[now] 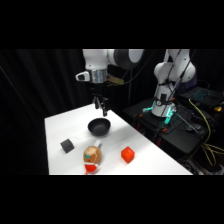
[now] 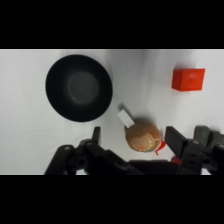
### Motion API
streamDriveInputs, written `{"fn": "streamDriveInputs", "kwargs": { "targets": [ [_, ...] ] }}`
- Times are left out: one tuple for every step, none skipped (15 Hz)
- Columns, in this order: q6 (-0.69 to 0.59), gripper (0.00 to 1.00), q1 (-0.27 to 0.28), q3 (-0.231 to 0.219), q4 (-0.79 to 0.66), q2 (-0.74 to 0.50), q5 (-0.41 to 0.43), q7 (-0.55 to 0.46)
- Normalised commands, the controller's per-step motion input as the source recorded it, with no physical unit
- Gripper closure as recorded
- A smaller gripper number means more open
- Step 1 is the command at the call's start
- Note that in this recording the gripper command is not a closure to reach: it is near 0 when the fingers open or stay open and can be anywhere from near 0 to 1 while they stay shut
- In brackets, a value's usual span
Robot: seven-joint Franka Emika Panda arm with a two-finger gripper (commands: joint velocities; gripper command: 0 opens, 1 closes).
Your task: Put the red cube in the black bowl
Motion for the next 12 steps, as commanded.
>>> {"fn": "streamDriveInputs", "kwargs": {
  "targets": [
    [0.0,0.0,-0.008,0.024,0.0,-0.01,-0.026,0.01],
    [0.05,0.0,0.011,0.033,-0.01,-0.01,-0.084,0.11],
    [0.07,0.0,0.03,0.046,-0.01,-0.01,-0.097,0.16],
    [0.1,0.0,0.058,0.061,-0.01,0.0,-0.142,0.23],
    [0.11,0.0,0.077,0.07,0.0,0.01,-0.159,0.27],
    [0.12,0.0,0.104,0.087,0.01,0.03,-0.183,0.29],
    [0.11,0.0,0.119,0.092,0.02,0.04,-0.206,0.32],
    [0.12,0.0,0.138,0.1,0.02,0.05,-0.243,0.34],
    [0.12,0.0,0.141,0.096,0.03,0.06,-0.243,0.36],
    [0.1,0.0,0.142,0.096,0.03,0.06,-0.201,0.33],
    [0.1,0.0,0.136,0.087,0.03,0.06,-0.177,0.31],
    [0.1,0.0,0.13,0.086,0.03,0.06,-0.115,0.27]
  ]
}}
